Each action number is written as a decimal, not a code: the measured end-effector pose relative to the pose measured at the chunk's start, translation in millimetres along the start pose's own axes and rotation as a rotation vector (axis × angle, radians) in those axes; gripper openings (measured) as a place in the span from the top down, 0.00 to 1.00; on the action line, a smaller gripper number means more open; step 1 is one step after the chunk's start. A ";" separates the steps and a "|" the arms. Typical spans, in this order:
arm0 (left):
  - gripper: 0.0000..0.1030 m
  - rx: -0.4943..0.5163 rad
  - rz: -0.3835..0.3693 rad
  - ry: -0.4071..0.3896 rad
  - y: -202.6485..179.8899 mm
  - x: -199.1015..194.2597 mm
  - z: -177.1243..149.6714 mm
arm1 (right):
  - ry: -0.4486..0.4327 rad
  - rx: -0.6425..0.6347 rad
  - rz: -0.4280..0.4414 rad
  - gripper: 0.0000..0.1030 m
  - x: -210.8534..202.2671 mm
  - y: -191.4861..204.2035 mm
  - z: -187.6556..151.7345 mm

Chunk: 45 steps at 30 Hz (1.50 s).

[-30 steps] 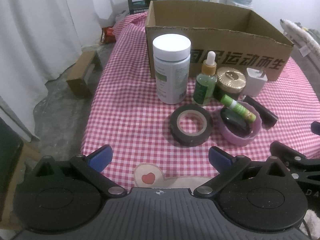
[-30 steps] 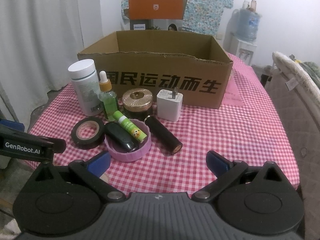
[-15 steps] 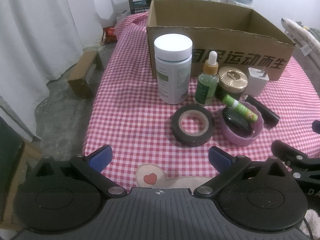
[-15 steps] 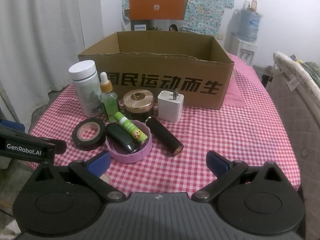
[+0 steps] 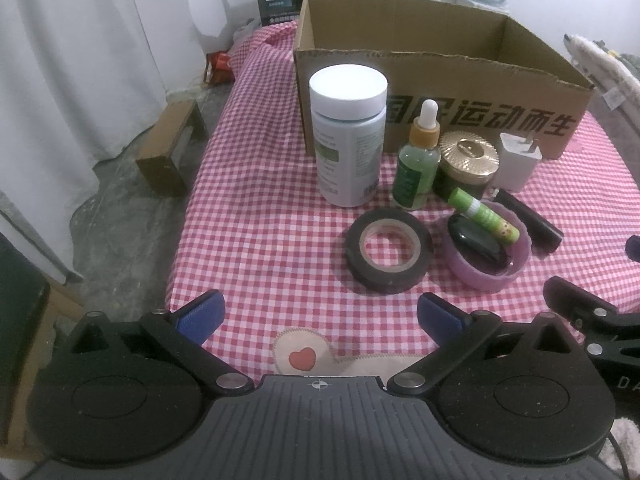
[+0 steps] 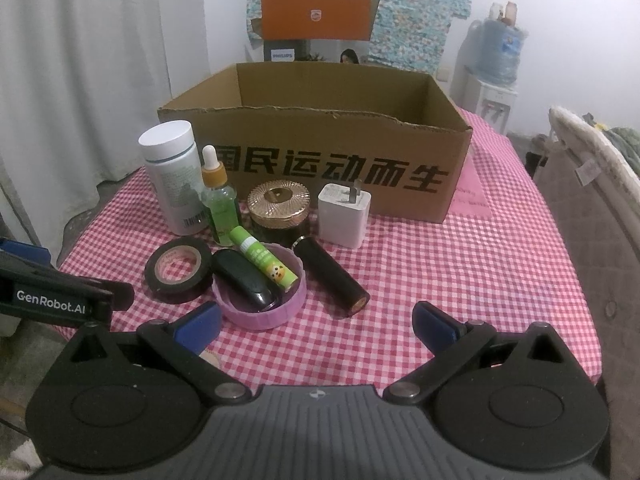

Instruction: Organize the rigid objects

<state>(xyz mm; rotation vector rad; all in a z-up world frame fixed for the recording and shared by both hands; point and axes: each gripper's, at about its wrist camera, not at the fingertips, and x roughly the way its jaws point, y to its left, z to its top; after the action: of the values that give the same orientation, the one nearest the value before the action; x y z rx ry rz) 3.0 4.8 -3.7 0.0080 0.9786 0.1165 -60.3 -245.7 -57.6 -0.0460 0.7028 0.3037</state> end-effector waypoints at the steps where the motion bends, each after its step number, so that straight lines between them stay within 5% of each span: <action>1: 0.00 0.000 0.000 0.001 -0.2 0.2 0.1 | 0.000 -0.001 0.000 0.00 0.2 0.2 0.2; 22: 0.00 0.043 -0.017 0.004 -11.4 15.0 13.3 | -0.014 0.021 0.033 0.00 7.3 -7.2 1.1; 34: 0.02 0.238 -0.244 -0.187 -46.6 -7.7 30.7 | -0.120 0.067 0.169 0.00 -2.4 -66.6 29.3; 37: 0.09 0.309 -0.302 -0.187 -65.1 -7.5 35.4 | -0.046 0.081 0.227 0.09 16.0 -81.2 41.9; 39: 0.14 0.338 -0.342 -0.169 -76.6 -4.8 38.4 | 0.024 0.080 0.259 0.28 31.4 -86.0 46.8; 45: 0.35 0.382 -0.412 -0.091 -99.4 8.5 43.3 | 0.202 0.012 0.354 0.46 76.4 -77.2 53.7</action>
<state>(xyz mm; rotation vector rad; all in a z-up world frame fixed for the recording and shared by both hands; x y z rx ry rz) 53.0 -91.1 7.5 0.1603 0.8817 -0.4470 51.0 -291.9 -70.2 0.0612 0.9140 0.6403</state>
